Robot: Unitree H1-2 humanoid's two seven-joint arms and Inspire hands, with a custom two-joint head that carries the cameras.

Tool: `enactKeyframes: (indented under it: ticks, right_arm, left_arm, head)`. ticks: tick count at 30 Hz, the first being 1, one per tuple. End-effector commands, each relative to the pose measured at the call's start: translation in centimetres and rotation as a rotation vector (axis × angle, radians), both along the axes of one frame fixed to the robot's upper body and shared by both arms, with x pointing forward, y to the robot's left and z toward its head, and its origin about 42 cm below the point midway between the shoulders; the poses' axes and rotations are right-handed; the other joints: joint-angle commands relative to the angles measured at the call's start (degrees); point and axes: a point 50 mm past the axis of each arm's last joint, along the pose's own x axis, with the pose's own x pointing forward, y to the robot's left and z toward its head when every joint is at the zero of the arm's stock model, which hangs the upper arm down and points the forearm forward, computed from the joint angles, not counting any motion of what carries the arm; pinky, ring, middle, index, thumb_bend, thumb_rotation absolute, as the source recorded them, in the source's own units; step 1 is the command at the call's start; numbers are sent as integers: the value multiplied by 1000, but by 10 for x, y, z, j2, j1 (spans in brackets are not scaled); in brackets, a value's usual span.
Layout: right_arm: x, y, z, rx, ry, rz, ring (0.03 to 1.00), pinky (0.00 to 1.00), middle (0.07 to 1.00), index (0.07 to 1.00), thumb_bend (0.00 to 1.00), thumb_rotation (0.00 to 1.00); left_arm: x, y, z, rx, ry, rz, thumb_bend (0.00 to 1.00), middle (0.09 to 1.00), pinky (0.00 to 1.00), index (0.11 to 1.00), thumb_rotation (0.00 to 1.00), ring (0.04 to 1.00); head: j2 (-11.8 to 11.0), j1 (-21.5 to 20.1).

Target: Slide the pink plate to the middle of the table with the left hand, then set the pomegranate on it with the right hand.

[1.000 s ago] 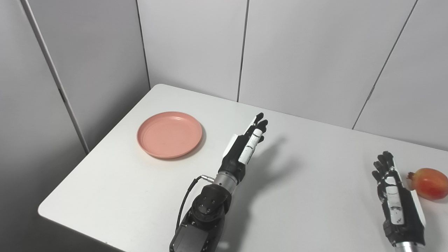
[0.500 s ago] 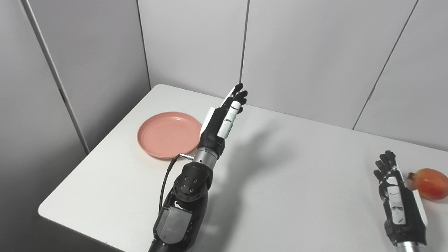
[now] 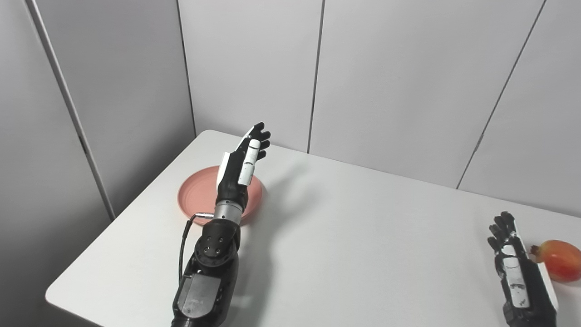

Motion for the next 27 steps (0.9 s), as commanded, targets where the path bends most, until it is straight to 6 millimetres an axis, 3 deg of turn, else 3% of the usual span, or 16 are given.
enactKeyframes:
  ticks: [1,18,27]
  right_arm:
    - [-15,-2,-22,18,38,-14,1000,1000,1000,1000,590,935]
    - [-16,-3,-24,17,47,-10,1000,1000,1000,1000,613,948]
    - [-15,-3,-24,16,48,-11,1000,1000,1000,1000,599,930]
  left_arm:
    - [13,7,30,14,-104,20,667,831,849,821,1000,837]
    - [2,48,37,16,-125,183,663,804,778,793,1000,805]
    - [-5,77,37,19,-95,190,681,876,881,866,1000,878]
  head:
    - [1,1]
    - [-4,7]
    - [-5,10]
